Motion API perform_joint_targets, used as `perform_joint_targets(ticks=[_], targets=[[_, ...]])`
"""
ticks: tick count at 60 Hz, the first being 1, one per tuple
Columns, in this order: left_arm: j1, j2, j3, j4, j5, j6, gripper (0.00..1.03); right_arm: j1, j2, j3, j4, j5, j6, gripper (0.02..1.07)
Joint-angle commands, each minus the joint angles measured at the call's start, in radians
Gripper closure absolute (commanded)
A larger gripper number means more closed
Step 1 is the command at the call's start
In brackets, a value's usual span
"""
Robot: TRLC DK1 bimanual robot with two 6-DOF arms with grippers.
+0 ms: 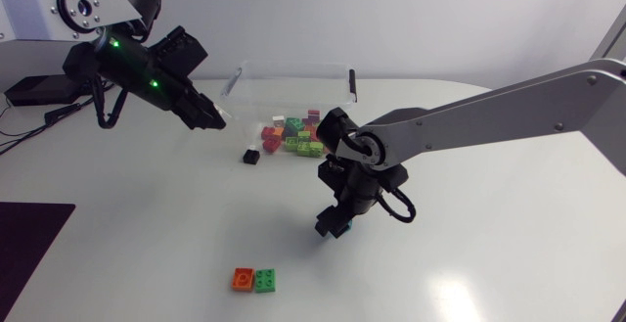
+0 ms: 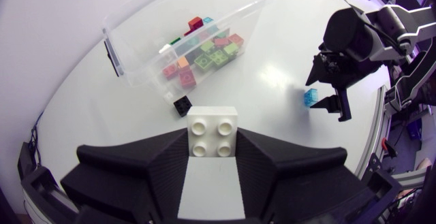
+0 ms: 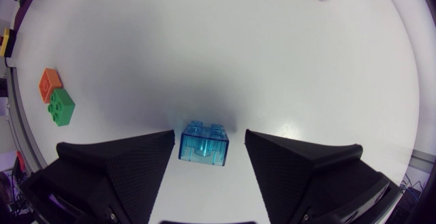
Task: Place the duplo bricks in the container
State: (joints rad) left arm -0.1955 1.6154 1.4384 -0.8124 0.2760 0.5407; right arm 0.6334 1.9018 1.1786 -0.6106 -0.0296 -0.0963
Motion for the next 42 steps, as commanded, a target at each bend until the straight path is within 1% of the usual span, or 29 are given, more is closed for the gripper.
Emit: perform_joint_targets(ticks=[1,2,4,9,11,13,17,20,23,28,37,42], targets=[[0.01,0.008,0.045,0.021,0.014,-0.047,0.71,0.006,0.022,0.016,-0.017,0.005,0.026,0.5],[0.01,0.011,0.048,0.03,0.015,-0.054,0.71,0.006,0.022,0.018,-0.017,0.007,0.026,0.55],[0.01,0.021,0.059,0.048,0.015,-0.073,0.71,0.006,0.023,0.021,-0.018,0.007,0.026,0.6],[0.007,0.051,0.097,0.064,0.015,-0.105,0.71,0.002,0.023,0.032,-0.032,0.005,0.026,0.7],[0.002,0.067,0.116,0.067,0.015,-0.117,0.71,-0.003,0.023,0.036,-0.044,0.003,0.026,0.71],[0.001,0.081,0.131,0.075,0.015,-0.13,0.7,-0.008,0.022,0.044,-0.052,0.0,0.026,0.77],[-0.01,0.103,0.152,0.091,0.015,-0.151,0.7,-0.021,0.014,0.058,-0.069,0.0,0.026,0.77],[-0.021,0.121,0.166,0.131,0.015,-0.179,0.7,-0.035,-0.003,0.072,-0.078,-0.003,0.026,0.8],[-0.028,0.141,0.18,0.167,0.015,-0.197,0.7,-0.047,-0.021,0.085,-0.084,-0.004,0.024,0.8],[-0.044,0.198,0.241,0.174,0.015,-0.223,0.7,-0.07,-0.049,0.121,-0.107,-0.018,0.024,0.8],[-0.045,0.293,0.349,0.18,0.015,-0.271,0.69,-0.081,-0.095,0.168,-0.126,-0.021,0.021,0.8],[-0.045,0.336,0.375,0.233,0.015,-0.305,0.69,-0.083,-0.116,0.2,-0.129,-0.02,0.02,0.8]])
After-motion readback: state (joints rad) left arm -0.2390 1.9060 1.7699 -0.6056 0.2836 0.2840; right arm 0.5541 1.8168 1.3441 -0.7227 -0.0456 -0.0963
